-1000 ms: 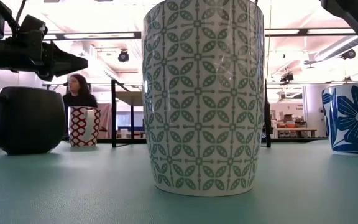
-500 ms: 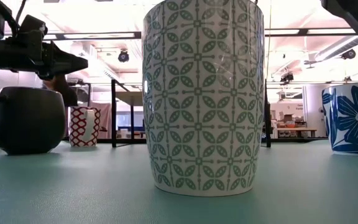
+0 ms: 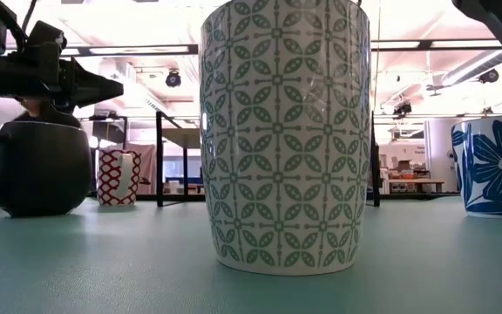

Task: Place coffee mugs
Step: Put the dark blue mug on the shelf

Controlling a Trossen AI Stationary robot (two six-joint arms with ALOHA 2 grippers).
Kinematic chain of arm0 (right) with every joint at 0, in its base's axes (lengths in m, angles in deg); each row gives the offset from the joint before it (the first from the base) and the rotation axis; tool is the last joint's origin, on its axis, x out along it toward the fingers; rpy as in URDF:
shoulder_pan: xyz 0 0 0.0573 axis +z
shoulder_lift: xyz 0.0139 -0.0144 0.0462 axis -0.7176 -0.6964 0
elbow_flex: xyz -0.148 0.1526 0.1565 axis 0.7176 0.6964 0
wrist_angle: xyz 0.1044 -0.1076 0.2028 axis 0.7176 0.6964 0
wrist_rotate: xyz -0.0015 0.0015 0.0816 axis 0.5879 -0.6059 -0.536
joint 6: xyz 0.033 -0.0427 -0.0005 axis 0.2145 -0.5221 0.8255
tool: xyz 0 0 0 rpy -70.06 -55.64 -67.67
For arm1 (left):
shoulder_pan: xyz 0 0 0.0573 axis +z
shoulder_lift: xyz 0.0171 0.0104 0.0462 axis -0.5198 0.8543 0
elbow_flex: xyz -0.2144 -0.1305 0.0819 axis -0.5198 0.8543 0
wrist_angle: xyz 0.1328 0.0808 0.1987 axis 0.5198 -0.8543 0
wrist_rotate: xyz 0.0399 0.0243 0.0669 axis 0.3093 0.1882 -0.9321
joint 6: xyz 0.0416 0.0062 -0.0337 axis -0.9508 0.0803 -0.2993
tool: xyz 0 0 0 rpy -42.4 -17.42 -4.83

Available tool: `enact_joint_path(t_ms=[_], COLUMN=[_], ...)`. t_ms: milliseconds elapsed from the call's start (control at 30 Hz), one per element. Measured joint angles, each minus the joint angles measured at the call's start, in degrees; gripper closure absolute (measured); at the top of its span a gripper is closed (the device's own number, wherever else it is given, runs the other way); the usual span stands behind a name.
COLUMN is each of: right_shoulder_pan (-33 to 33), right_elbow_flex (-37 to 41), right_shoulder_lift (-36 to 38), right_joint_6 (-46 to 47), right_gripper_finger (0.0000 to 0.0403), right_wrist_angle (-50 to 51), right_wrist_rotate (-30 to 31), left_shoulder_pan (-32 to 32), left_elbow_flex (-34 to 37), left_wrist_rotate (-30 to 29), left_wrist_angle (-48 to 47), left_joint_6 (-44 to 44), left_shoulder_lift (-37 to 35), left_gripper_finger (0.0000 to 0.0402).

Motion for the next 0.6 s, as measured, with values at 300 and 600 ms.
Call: enact_joint_path(t_ms=[300,600], right_shoulder_pan=[3.16,10.85], right_elbow_flex=[0.24,0.55], right_shoulder_lift=[6.24,12.17], right_joint_6=[4.2,5.48], right_gripper_finger=[0.0339,0.0339], right_wrist_angle=[3.6,2.66], right_wrist_rotate=[-4.73,-4.33], left_shoulder_pan=[0.0,0.0], left_elbow_flex=[-0.02,-0.02], left_wrist_rotate=[0.0,0.01], left_wrist_angle=[-0.02,0.0], left_joint_6=[0.0,0.0], left_shoulder_lift=[0.0,-0.02], left_gripper_finger=[0.0285,0.0285])
